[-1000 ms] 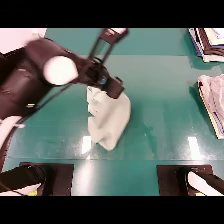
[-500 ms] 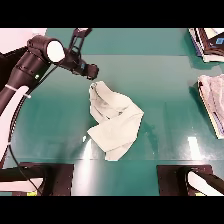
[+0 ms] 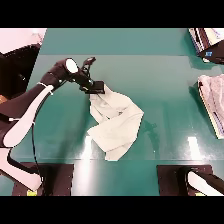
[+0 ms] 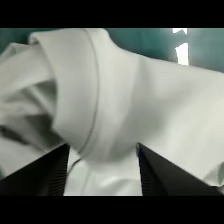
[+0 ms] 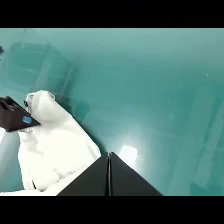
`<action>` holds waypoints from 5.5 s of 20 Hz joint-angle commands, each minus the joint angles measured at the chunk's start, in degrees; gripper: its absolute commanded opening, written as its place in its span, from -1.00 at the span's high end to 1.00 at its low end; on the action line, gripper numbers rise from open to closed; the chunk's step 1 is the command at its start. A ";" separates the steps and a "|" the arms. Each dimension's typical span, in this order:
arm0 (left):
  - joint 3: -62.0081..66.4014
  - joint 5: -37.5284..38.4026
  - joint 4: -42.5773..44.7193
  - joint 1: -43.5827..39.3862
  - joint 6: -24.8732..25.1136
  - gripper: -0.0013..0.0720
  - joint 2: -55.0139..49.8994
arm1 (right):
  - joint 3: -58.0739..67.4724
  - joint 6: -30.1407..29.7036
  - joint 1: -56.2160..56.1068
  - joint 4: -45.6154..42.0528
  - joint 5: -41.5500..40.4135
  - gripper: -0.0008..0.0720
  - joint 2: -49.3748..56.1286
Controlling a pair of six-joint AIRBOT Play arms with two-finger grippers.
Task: Fold the shirts.
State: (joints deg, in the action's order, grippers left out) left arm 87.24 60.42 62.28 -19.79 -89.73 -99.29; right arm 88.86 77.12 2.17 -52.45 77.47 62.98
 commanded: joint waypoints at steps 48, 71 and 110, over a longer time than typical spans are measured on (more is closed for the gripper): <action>7.52 8.94 7.06 9.49 1.36 0.89 63.06 | 7.93 4.17 -0.61 -18.16 0.98 0.93 -15.58; -2.54 -7.50 8.02 9.77 9.14 -0.42 8.96 | 16.94 4.26 -9.22 -20.92 5.07 0.92 37.64; -43.45 -5.92 -4.17 13.46 5.70 -0.39 27.63 | -6.51 3.39 1.73 -17.53 5.42 0.05 12.87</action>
State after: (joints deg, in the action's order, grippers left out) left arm 43.83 54.24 57.98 -6.31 -83.94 -71.61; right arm 82.37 80.49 3.88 -70.00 82.91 75.88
